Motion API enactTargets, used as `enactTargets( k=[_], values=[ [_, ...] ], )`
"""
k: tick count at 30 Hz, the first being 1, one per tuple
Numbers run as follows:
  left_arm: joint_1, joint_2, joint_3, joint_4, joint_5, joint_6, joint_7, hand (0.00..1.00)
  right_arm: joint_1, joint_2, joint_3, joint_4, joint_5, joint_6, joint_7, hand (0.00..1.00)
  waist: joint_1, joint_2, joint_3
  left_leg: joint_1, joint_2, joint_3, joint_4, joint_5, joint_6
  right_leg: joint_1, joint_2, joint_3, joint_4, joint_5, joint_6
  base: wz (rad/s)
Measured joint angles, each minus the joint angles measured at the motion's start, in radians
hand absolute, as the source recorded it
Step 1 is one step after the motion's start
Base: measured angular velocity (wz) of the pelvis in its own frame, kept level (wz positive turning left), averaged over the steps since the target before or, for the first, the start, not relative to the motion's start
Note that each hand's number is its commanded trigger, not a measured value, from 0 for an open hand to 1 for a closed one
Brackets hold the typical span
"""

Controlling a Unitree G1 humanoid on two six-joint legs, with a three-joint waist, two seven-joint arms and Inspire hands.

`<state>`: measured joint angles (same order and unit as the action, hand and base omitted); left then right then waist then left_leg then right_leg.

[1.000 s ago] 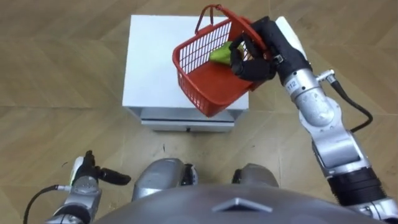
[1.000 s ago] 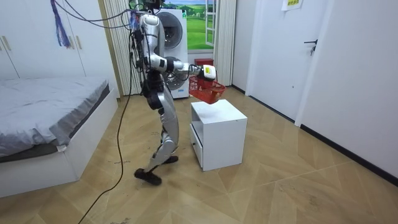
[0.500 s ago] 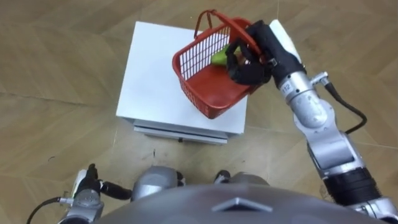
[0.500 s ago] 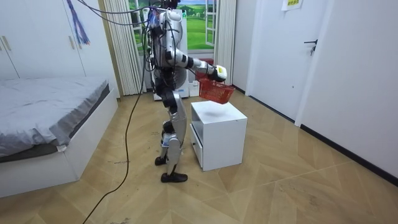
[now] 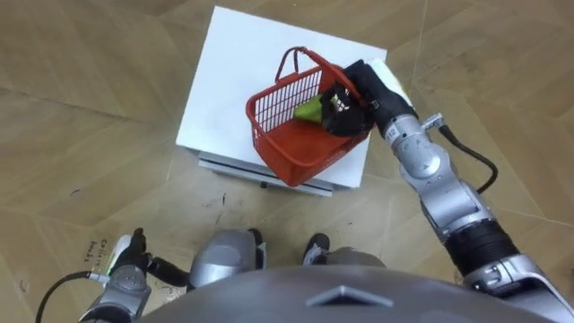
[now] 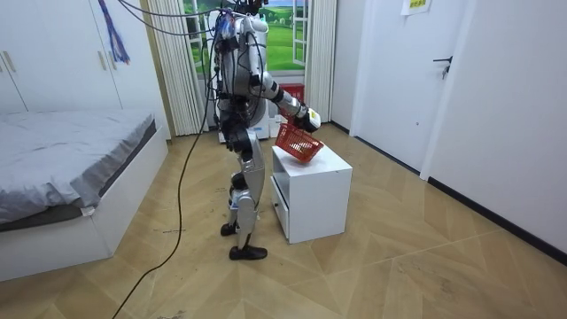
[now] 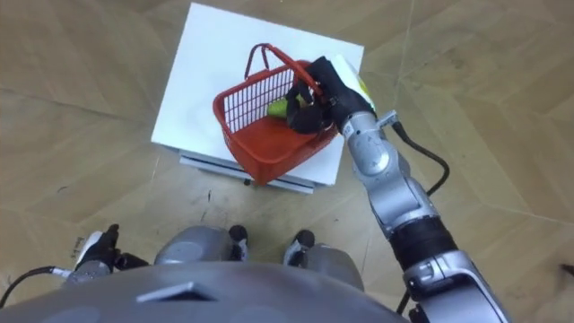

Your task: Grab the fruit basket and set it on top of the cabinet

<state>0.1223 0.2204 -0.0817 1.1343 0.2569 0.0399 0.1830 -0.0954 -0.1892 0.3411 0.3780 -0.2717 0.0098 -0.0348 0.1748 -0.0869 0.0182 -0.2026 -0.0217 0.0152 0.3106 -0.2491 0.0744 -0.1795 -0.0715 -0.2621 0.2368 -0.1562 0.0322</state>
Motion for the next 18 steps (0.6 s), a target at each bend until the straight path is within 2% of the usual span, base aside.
enactTargets(
  k=[8,9,10,11,12,18],
  values=[
    [-0.017,-0.005,0.0,0.026,0.02,0.005,0.0,0.0,-0.051,0.0,0.031,0.065,0.047,-0.009,-0.036,1.0,0.017,-0.008,0.0052,-0.038,-0.002,-0.023,0.006,0.001,-0.002,-0.016,0.001,-0.02,-0.017,0.002,-0.001,0.11],
    [-0.018,-0.005,0.0,0.026,0.021,0.005,0.0,0.0,-0.055,0.001,0.031,0.082,0.049,-0.011,-0.039,0.85,0.018,-0.007,0.0061,-0.042,-0.003,-0.028,0.006,0.001,-0.002,-0.016,-0.003,-0.043,-0.019,0.002,-0.001,0.12],
    [-0.018,-0.005,0.0,0.026,0.021,0.005,0.0,0.0,-0.055,0.0,0.031,0.085,0.049,-0.011,-0.039,0.62,0.018,-0.006,0.0063,-0.045,-0.004,-0.032,0.006,0.001,-0.002,-0.016,-0.003,-0.049,-0.019,0.002,-0.001,0.18],
    [-0.018,-0.004,0.0,0.027,0.021,0.007,0.0,0.0,-0.054,0.0,0.031,0.09,0.049,-0.011,-0.039,0.1,0.017,-0.006,0.0066,-0.048,-0.004,-0.038,0.006,0.001,-0.002,-0.017,-0.003,-0.059,-0.019,0.002,-0.001,0.18],
    [-0.018,-0.005,-0.001,0.029,0.021,0.011,-0.001,0.0,-0.058,0.002,0.032,0.104,0.049,-0.013,-0.039,0.0,0.019,-0.005,0.007,-0.05,-0.005,-0.045,0.006,0.001,-0.002,-0.017,-0.004,-0.067,-0.019,0.002,-0.001,0.15],
    [-0.015,-0.005,-0.001,0.033,0.033,0.027,-0.003,0.0,-0.077,0.026,0.03,0.159,0.028,-0.015,-0.059,0.0,0.024,-0.003,0.0087,-0.07,-0.008,-0.055,0.004,0.001,-0.002,-0.035,-0.006,-0.074,-0.02,0.002,-0.001,0.04]
  ],
)
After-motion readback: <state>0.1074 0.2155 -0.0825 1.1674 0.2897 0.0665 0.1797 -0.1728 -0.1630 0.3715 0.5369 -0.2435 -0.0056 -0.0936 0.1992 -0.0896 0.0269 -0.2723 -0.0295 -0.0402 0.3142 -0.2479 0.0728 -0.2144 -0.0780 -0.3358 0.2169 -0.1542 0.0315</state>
